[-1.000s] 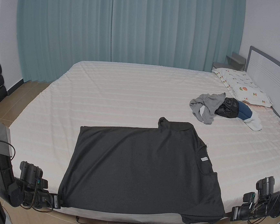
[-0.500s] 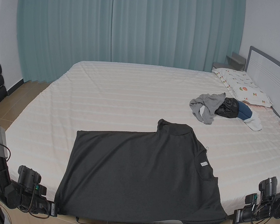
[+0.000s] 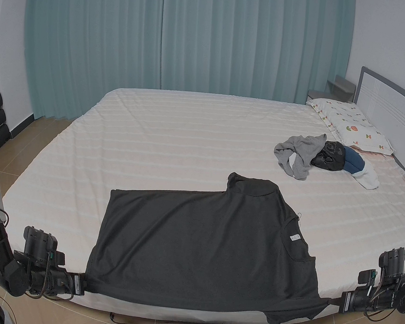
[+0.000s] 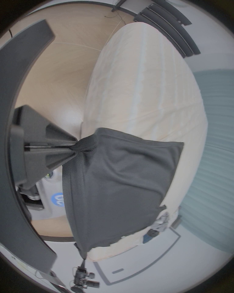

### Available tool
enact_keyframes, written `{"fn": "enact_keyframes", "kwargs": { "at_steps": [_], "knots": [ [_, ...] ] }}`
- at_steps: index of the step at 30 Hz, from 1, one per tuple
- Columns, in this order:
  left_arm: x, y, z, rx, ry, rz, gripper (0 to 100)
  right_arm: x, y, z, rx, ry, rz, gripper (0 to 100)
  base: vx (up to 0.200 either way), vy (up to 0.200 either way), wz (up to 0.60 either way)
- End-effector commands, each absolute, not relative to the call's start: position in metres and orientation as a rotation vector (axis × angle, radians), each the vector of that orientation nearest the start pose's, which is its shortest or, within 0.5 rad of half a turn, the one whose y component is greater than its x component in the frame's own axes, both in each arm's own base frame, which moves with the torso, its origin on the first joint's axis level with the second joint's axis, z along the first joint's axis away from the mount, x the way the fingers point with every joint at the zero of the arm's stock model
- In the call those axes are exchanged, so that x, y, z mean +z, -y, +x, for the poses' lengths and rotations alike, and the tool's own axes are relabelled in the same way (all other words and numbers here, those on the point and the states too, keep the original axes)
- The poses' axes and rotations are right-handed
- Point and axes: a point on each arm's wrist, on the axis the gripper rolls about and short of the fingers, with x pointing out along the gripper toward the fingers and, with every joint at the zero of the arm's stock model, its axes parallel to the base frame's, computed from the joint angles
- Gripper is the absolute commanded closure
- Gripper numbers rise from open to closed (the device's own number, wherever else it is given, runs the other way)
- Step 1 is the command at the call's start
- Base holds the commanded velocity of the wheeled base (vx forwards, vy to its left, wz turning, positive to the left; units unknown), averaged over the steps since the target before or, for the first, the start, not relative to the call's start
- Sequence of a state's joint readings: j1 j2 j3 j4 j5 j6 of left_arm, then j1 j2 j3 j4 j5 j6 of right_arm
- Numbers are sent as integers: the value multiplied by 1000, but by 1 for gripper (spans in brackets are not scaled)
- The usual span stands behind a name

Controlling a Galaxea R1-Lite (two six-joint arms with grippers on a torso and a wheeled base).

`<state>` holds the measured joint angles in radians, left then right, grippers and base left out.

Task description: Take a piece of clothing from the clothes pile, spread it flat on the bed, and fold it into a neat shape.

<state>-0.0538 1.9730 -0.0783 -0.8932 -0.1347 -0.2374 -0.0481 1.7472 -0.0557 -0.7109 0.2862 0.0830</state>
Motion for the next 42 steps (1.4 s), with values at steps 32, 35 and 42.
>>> {"fn": "enact_keyframes", "kwargs": {
  "at_steps": [32, 35, 42],
  "knots": [
    [41, 21, 232, 2, -755, -378, 100, 56, -7, 239, 181, -775, 336, 100, 0, 0, 0],
    [37, 23, 237, 0, -767, -380, 100, 57, -7, 241, 181, -769, 335, 100, 0, 0, 0],
    [26, 26, 265, 18, -765, -439, 100, 54, -9, 252, 186, -775, 333, 100, 0, 0, 0]
  ]
}}
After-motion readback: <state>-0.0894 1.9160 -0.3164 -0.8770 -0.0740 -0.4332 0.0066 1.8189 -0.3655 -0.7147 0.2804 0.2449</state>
